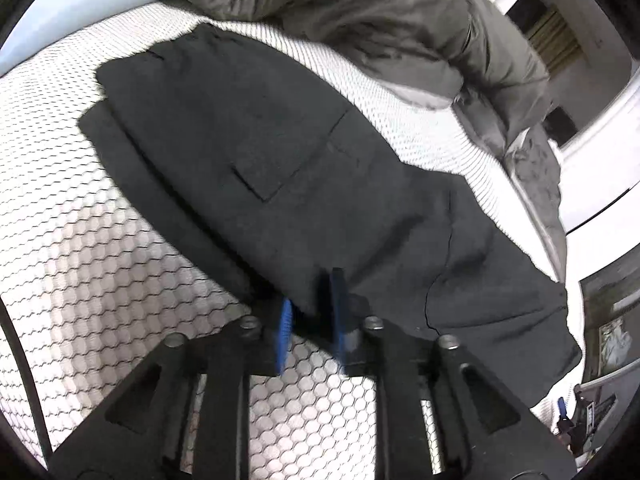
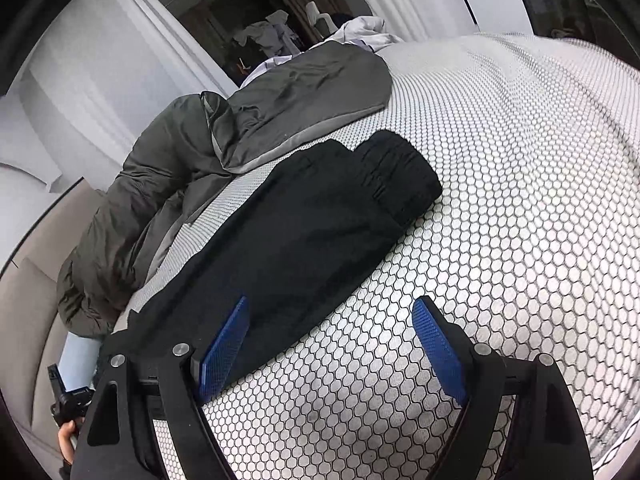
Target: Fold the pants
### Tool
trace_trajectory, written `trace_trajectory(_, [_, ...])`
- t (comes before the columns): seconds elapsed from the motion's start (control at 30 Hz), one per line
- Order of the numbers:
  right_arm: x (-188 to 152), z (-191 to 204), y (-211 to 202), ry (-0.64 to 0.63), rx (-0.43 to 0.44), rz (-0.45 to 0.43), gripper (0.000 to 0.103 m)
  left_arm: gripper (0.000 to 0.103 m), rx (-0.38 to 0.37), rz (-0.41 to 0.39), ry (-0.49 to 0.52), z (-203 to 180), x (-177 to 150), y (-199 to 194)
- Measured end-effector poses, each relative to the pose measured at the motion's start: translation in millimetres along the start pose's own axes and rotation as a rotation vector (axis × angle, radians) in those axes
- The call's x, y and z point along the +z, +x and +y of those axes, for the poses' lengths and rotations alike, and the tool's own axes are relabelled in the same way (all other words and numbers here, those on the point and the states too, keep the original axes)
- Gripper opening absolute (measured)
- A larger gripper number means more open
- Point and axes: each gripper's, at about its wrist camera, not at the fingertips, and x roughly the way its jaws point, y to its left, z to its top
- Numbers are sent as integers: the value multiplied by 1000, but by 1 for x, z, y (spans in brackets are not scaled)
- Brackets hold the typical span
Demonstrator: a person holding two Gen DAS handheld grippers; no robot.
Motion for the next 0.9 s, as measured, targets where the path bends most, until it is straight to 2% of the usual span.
trace_trajectory(0.03, [0,-4,3,19,17,10,85,33,-1,-27,-6,7,0,-7])
trace_trajectory(0.1, [5,-13,11,72,39,24,85,66,17,-71,-38,23,-2,-17])
trace_trajectory(0.13, [9,-16,16,99,51,29,85,70,42,-96,-80,36,3,-19])
trace_trajectory(0.27, [32,-27,55,231,130,55,82,70,76,-117,-255,87,30,-11])
trace_trajectory(0.3, [38,-30,64,265,138,50,64,69,79,-125,-287,98,38,-8])
trace_trajectory(0.33, [42,-32,72,291,141,45,51,67,79,-137,-313,107,46,-5])
trace_trajectory(0.37, [46,-35,80,309,117,61,30,65,79,-141,-325,110,51,-3])
trace_trajectory(0.4, [46,-37,83,328,109,73,16,63,80,-142,-334,114,57,-2])
trace_trajectory(0.47, [45,-36,66,289,121,44,12,59,94,-148,-341,120,62,-2])
trace_trajectory(0.57, [33,-42,22,219,100,-25,14,59,96,-133,-317,120,64,4])
trace_trajectory(0.6, [30,-48,19,215,64,-8,23,59,104,-135,-287,117,65,6])
trace_trajectory(0.67, [27,-62,30,222,19,85,28,59,122,-126,-267,112,67,10])
trace_trajectory(0.73, [25,-70,26,266,76,96,33,59,87,-113,-272,103,68,12])
trace_trajectory(0.8, [26,-67,13,237,56,49,55,60,58,-99,-251,97,68,13])
trace_trajectory(0.83, [26,-67,10,231,58,35,60,58,83,-97,-236,95,70,18])
trace_trajectory(0.87, [28,-67,10,232,74,34,65,53,99,-94,-230,94,69,22])
trace_trajectory(0.9, [29,-68,13,239,80,44,65,34,112,-97,-229,93,70,26])
